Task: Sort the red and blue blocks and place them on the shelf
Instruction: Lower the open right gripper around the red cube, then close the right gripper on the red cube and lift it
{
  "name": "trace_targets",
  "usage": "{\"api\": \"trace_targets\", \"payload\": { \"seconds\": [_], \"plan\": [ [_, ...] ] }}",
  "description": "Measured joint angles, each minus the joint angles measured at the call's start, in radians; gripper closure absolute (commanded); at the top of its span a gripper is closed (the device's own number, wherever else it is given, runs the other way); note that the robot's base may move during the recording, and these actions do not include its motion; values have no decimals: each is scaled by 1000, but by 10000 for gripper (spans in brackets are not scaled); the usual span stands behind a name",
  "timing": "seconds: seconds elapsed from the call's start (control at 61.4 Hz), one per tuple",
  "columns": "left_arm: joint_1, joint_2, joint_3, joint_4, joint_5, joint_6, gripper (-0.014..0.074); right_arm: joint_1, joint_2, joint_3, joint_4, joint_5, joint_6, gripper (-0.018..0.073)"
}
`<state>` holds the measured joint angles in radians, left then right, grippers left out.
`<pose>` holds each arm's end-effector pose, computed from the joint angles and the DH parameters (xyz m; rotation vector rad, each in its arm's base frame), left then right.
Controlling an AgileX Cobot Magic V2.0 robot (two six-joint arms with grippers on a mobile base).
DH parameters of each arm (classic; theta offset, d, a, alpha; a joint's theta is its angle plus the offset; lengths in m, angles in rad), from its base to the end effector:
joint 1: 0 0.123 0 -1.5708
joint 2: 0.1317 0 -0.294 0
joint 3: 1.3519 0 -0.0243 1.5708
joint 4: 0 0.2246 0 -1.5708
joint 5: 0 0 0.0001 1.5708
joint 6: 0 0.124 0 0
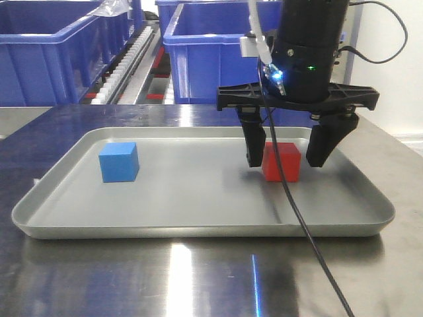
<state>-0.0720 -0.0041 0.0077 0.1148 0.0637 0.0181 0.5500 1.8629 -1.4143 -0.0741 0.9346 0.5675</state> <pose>0.0541 -0.0030 0.2058 0.1527 1.5432 0.0536 0.3221 0.1888 0.2152 -0.0263 2.8711 0.1304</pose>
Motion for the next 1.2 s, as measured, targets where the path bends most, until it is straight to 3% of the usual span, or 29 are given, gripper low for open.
{"api": "trace_targets", "payload": {
  "seconds": [0.765,0.977,1.156,1.205],
  "plan": [
    [0,0,0,0,0,0,472,0,0,0,27,3,0,5],
    [0,0,0,0,0,0,472,0,4,0,27,3,0,226],
    [0,0,0,0,0,0,472,0,4,0,21,6,0,557],
    [0,0,0,0,0,0,472,0,4,0,19,6,0,535]
  ]
}}
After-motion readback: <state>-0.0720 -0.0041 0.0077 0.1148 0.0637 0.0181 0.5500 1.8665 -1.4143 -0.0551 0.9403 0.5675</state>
